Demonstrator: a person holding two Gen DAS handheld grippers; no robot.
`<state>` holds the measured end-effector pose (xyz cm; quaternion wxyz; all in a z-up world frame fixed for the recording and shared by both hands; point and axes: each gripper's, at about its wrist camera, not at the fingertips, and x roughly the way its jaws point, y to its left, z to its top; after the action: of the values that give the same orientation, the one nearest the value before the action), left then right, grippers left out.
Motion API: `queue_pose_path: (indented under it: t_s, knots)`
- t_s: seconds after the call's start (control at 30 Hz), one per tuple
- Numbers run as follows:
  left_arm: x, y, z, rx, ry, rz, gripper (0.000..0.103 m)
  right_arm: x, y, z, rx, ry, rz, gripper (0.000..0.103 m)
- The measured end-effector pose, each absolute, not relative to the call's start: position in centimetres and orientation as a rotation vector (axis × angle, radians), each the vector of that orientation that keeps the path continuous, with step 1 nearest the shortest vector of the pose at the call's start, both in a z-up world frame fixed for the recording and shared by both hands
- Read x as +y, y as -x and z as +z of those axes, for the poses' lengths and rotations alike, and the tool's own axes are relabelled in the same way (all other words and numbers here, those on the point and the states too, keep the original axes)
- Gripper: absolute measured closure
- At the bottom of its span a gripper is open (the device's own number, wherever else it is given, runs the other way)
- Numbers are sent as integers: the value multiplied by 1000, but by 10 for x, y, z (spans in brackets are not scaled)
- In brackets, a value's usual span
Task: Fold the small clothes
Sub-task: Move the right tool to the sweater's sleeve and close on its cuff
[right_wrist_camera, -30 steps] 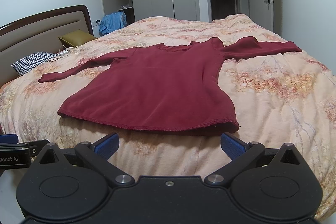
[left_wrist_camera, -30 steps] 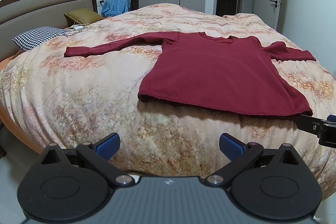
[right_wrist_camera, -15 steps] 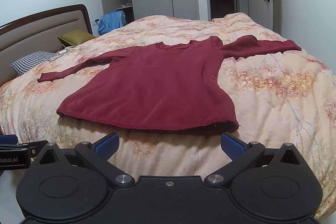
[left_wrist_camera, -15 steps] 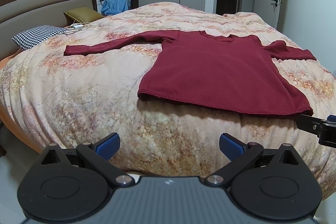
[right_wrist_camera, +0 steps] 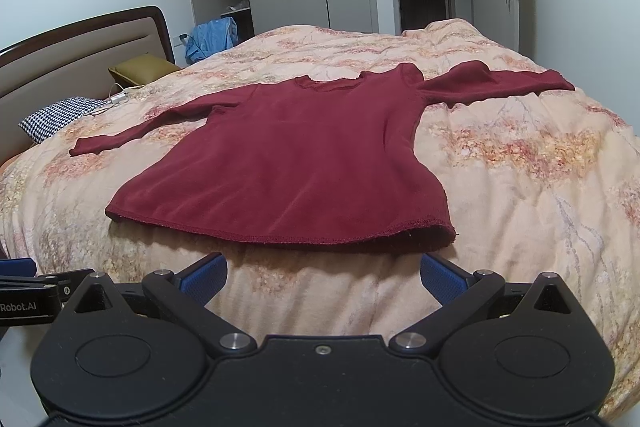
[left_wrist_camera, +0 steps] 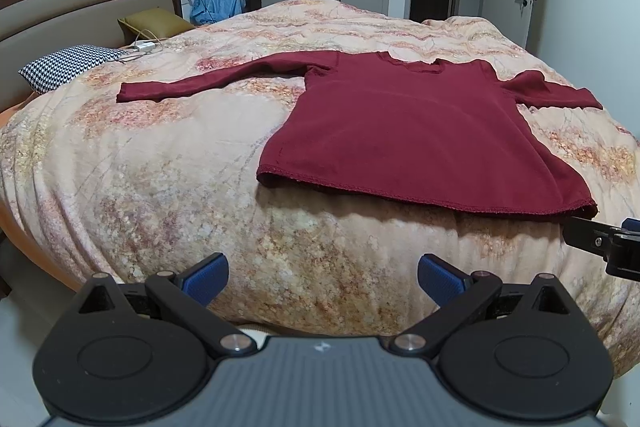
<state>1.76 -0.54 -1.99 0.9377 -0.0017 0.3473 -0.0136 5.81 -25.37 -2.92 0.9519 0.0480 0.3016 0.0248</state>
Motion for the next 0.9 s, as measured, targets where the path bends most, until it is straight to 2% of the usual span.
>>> queue_pose_path:
  t_s: [0.5,0.9]
  knots:
    - [-17,-58,-19,849,-32,41,0,-268,-94,-43,776,-140,-33,0]
    - [-68,-149,5,784,-47,59,0,-321,-151,-35,775,-208,-73,0]
